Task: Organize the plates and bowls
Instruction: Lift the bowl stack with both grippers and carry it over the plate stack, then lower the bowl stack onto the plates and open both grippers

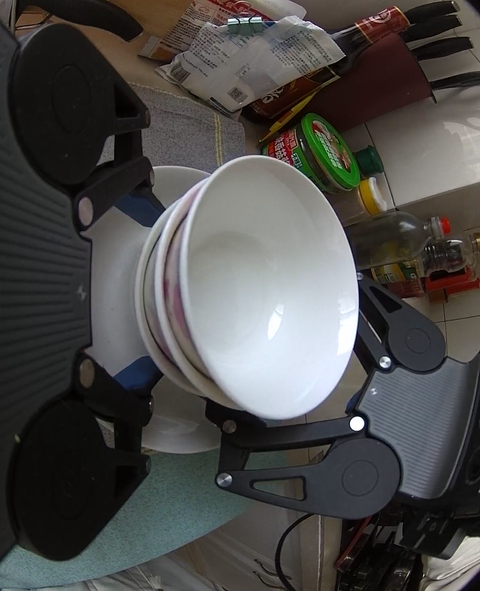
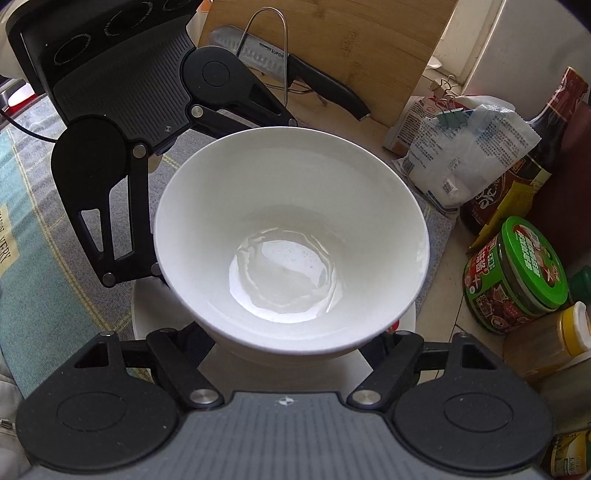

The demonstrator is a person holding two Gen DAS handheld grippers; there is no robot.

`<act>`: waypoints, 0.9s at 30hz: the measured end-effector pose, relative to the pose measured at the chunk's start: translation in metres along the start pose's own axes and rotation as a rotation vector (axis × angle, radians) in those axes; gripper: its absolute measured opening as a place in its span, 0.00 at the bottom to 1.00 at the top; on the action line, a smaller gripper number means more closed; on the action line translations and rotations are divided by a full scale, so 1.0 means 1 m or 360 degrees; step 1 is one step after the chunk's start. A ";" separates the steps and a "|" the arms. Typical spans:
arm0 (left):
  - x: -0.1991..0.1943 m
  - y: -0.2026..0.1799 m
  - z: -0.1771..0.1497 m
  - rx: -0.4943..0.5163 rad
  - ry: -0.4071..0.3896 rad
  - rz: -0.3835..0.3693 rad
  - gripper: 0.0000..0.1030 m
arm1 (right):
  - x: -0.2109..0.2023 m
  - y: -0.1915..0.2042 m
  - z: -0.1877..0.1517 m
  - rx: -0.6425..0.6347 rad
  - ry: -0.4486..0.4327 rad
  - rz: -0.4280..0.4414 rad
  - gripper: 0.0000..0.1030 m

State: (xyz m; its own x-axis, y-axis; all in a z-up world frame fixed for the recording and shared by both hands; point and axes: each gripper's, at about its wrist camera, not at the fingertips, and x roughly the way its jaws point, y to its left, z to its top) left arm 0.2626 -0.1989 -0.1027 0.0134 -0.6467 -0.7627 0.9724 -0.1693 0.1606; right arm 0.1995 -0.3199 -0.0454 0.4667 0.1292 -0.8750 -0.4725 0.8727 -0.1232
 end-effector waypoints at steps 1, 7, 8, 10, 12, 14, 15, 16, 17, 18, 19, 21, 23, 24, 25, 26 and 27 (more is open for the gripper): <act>0.001 0.002 0.000 -0.0021 -0.0007 -0.0005 0.74 | 0.000 0.000 0.000 0.0006 -0.0005 -0.0004 0.82; -0.007 0.003 -0.004 -0.0100 -0.0075 0.0050 0.96 | -0.008 0.001 0.000 0.0073 -0.0095 -0.0029 1.00; -0.011 0.000 -0.004 -0.0098 -0.0087 0.0082 0.96 | -0.009 0.002 0.000 0.0083 -0.0103 -0.0035 1.00; -0.018 -0.002 -0.006 -0.0160 -0.0101 0.0115 0.96 | -0.012 0.007 -0.001 0.0076 -0.0107 -0.0069 1.00; -0.029 -0.005 -0.010 -0.0239 -0.0126 0.0165 0.97 | -0.015 0.012 -0.004 0.0077 -0.0112 -0.0085 1.00; -0.039 -0.010 -0.014 -0.0301 -0.0137 0.0250 0.99 | -0.018 0.016 -0.007 0.0081 -0.0110 -0.0094 1.00; -0.043 -0.013 -0.016 -0.0352 -0.0132 0.0303 0.99 | -0.020 0.020 -0.008 0.0078 -0.0115 -0.0112 1.00; -0.048 -0.015 -0.020 -0.0402 -0.0117 0.0338 0.99 | -0.021 0.022 -0.010 0.0081 -0.0109 -0.0130 1.00; -0.052 -0.017 -0.023 -0.0449 -0.0093 0.0348 0.99 | -0.023 0.025 -0.011 0.0090 -0.0104 -0.0149 1.00; -0.056 -0.019 -0.027 -0.0517 -0.0070 0.0349 0.99 | -0.024 0.027 -0.012 0.0102 -0.0108 -0.0165 1.00; -0.060 -0.022 -0.033 -0.0580 -0.0068 0.0357 0.99 | -0.026 0.028 -0.013 0.0119 -0.0114 -0.0172 1.00; -0.068 -0.030 -0.044 -0.0702 -0.0071 0.0411 0.99 | -0.029 0.031 -0.015 0.0183 -0.0116 -0.0161 1.00; -0.078 -0.040 -0.053 -0.0802 -0.0069 0.0516 0.99 | -0.031 0.036 -0.015 0.0250 -0.0108 -0.0193 1.00; -0.083 -0.044 -0.056 -0.0837 -0.0077 0.0561 0.99 | -0.033 0.040 -0.015 0.0274 -0.0105 -0.0205 1.00; -0.090 -0.051 -0.060 -0.0893 -0.0095 0.0628 0.99 | -0.034 0.043 -0.015 0.0310 -0.0098 -0.0213 1.00; -0.095 -0.055 -0.062 -0.0943 -0.0102 0.0687 0.99 | -0.035 0.047 -0.015 0.0353 -0.0096 -0.0233 1.00; -0.100 -0.060 -0.064 -0.0990 -0.0110 0.0759 0.99 | -0.037 0.050 -0.014 0.0406 -0.0099 -0.0258 1.00</act>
State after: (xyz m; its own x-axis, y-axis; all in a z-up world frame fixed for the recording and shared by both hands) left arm 0.2179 -0.0762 -0.0759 0.4674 -0.5930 -0.6557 0.8175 0.5723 0.0652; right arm 0.1478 -0.2875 -0.0262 0.5692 0.0006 -0.8222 -0.1889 0.9733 -0.1301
